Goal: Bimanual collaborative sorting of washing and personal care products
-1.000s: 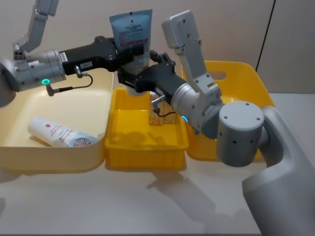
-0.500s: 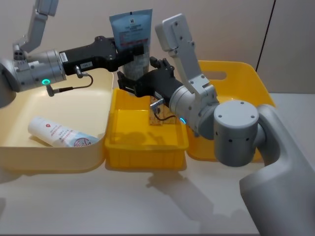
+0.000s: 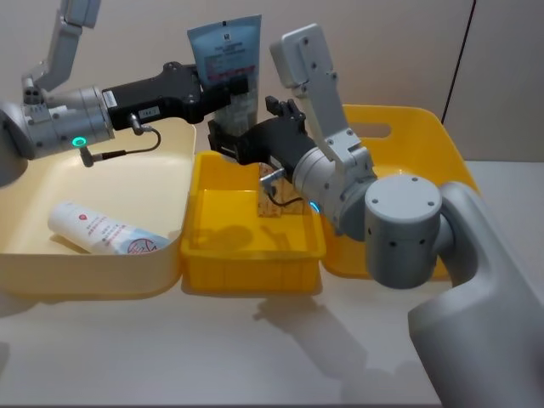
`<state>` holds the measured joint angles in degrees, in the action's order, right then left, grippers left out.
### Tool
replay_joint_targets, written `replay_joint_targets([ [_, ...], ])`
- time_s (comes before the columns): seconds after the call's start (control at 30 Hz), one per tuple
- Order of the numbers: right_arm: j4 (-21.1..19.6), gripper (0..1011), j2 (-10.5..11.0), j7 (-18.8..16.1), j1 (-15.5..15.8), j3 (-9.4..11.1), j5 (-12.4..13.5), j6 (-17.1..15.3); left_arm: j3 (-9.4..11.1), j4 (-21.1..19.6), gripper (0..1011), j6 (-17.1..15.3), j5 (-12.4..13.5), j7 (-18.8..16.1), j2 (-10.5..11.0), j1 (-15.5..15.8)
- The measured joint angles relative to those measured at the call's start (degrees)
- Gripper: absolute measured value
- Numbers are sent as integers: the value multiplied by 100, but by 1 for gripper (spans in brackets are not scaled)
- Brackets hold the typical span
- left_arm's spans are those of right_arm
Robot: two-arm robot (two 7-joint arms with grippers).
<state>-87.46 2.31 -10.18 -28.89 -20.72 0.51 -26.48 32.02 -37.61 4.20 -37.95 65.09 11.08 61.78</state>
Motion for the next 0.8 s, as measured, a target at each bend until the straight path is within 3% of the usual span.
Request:
replay_joint_targets([
  [0.8,181,1002,-137,20,-62,22,-112,141,37,-409,278,-93,-17,-224,156,-179],
])
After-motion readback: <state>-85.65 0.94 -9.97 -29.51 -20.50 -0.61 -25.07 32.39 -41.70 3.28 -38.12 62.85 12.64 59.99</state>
